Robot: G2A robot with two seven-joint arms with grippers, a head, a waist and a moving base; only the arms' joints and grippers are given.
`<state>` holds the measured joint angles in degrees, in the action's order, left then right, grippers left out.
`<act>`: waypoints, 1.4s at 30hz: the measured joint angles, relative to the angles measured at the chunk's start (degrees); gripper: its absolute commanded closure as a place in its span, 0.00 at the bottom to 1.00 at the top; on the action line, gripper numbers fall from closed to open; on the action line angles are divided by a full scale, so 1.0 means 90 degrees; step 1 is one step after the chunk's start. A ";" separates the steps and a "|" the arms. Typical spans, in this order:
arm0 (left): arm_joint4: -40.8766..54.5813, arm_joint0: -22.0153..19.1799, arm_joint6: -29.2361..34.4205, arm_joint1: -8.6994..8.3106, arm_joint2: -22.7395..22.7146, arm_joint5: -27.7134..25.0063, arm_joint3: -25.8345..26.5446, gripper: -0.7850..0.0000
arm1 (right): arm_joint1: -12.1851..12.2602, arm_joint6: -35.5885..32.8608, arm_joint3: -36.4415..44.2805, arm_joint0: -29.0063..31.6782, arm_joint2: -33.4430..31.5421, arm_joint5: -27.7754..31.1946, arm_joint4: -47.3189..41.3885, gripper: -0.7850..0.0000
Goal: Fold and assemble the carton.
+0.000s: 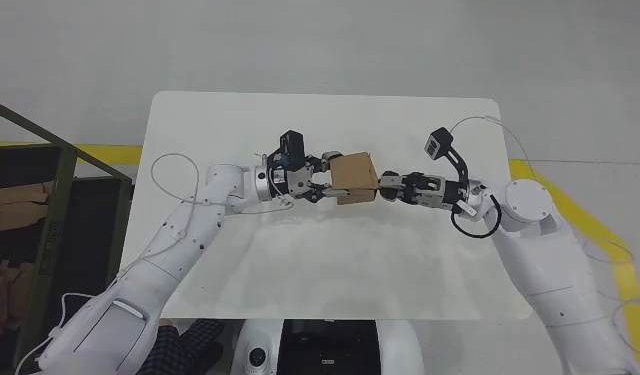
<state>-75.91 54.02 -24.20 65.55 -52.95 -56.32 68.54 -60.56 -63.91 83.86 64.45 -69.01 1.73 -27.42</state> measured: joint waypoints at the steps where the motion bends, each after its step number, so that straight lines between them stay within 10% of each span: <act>1: 0.0000 0.0003 0.0004 0.0001 -0.0001 0.0005 -0.0002 0.53 | 0.0001 0.0001 0.0003 0.0004 -0.0001 0.0000 0.0000 1.00; 22: 0.0065 0.0003 0.0143 0.0041 -0.0008 0.0040 0.0011 0.53 | -0.0010 0.0074 0.0032 -0.0102 0.0177 -0.0074 0.0172 1.00; 27: 0.0075 0.0004 0.0141 0.0046 -0.0024 0.0026 -0.0021 0.53 | -0.0015 0.0064 0.0001 -0.0114 0.0186 -0.0040 0.0115 0.74; 42: -0.0143 -0.0075 0.0202 0.0114 0.0167 -0.0009 -0.0341 0.55 | 0.0109 0.0201 0.0095 0.0274 -0.0435 0.0188 -0.0040 0.86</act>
<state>-77.19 53.34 -22.38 66.57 -51.45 -56.40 65.47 -59.58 -62.10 84.72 66.92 -72.92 3.42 -27.78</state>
